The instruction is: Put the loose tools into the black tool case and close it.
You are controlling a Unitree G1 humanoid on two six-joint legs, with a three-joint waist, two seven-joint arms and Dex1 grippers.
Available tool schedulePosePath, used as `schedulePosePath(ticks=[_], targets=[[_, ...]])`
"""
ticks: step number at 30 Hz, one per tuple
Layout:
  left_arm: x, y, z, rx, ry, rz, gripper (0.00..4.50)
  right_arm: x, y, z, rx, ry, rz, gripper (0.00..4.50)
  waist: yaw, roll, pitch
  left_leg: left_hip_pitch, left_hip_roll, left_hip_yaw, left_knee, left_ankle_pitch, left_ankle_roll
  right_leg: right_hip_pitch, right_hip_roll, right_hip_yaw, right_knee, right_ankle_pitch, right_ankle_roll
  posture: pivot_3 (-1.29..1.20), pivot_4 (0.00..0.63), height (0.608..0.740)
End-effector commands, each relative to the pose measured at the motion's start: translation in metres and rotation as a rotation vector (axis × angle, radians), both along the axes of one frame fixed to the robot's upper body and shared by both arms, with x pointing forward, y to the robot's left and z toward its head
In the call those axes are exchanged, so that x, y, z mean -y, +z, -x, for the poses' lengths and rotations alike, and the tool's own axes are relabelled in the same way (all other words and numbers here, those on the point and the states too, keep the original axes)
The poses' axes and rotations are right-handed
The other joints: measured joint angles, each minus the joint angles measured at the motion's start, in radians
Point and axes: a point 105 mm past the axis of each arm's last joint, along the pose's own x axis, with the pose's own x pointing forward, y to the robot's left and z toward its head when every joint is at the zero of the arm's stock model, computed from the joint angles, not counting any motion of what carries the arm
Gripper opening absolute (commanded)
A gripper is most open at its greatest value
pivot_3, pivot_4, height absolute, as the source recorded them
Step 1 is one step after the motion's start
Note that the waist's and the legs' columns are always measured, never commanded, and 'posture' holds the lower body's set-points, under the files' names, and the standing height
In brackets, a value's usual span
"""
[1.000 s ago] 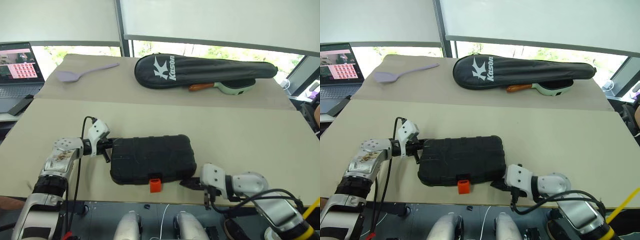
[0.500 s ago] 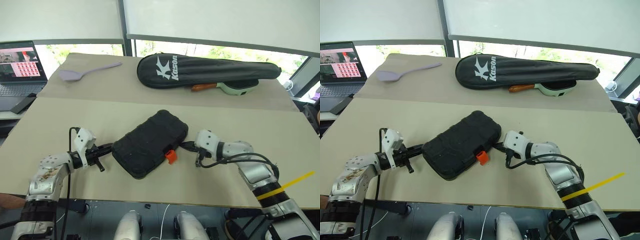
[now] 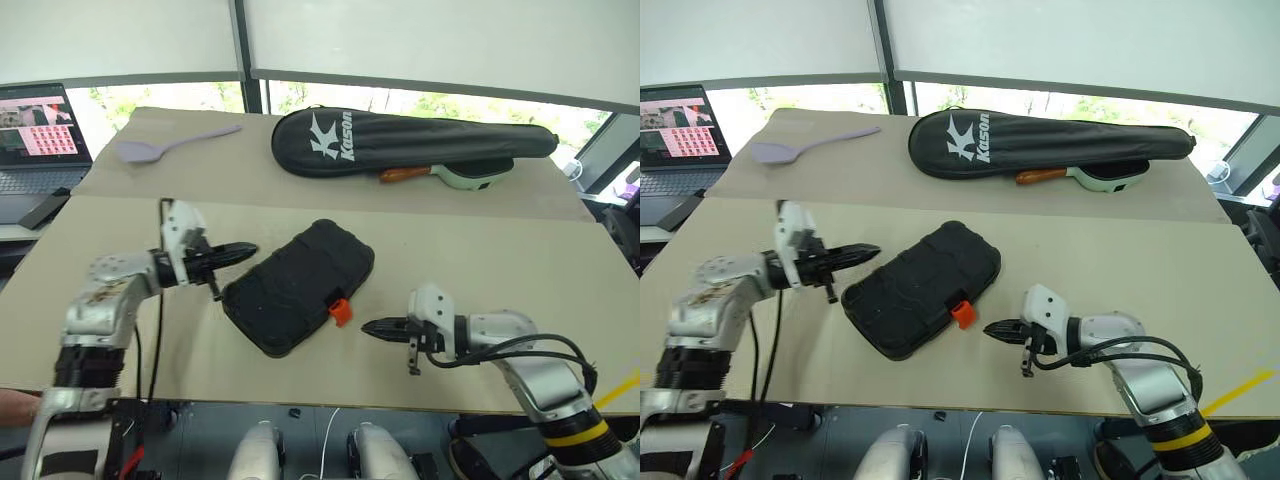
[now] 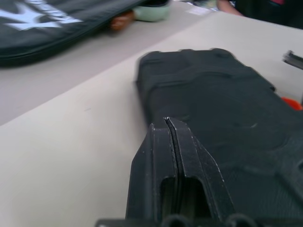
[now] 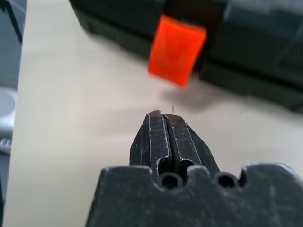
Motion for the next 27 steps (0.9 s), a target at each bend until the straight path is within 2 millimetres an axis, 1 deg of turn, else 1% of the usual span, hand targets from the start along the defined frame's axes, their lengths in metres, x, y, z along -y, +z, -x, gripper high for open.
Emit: schedulePosePath(ticks=[1,5,11,16,27], targets=[[0.016,0.004,-0.006,0.052,-0.044,-0.041,0.05,-0.007,0.004,-0.003,0.019,-0.005,-0.026,0.00,0.000,0.000,0.000,0.000,0.000,0.000,0.000,0.000,0.000,0.000,0.000,0.000,0.000,0.000,0.000,0.00,0.150,0.740],[0.024,-0.002,-0.016,0.055,-0.043,-0.057,0.05,-0.010,-0.008,-0.004,0.006,0.002,0.016,0.00,-0.003,0.000,0.000,0.000,0.000,0.000,0.000,0.000,0.000,0.000,0.000,0.000,0.000,0.000,0.000,0.00,0.150,0.740],[0.031,-0.005,-0.017,0.057,-0.055,-0.055,0.05,-0.015,-0.012,-0.006,-0.004,0.000,0.021,0.00,-0.002,0.000,0.000,0.000,0.000,0.000,0.000,0.000,0.000,0.000,0.000,0.000,0.000,0.000,0.000,0.00,0.150,0.740],[0.032,-0.012,-0.016,0.045,-0.054,-0.065,0.05,-0.023,-0.009,-0.008,-0.009,0.006,-0.009,0.00,-0.002,0.000,0.000,0.000,0.000,0.000,0.000,0.000,0.000,0.000,0.000,0.000,0.000,0.000,0.000,0.00,0.150,0.740],[0.031,-0.022,-0.016,0.027,-0.048,-0.077,0.05,-0.028,-0.002,-0.014,0.002,0.012,-0.016,0.00,-0.002,0.000,0.000,0.000,0.000,0.000,0.000,0.000,0.000,0.000,0.000,0.000,0.000,0.000,0.000,0.00,0.150,0.740]])
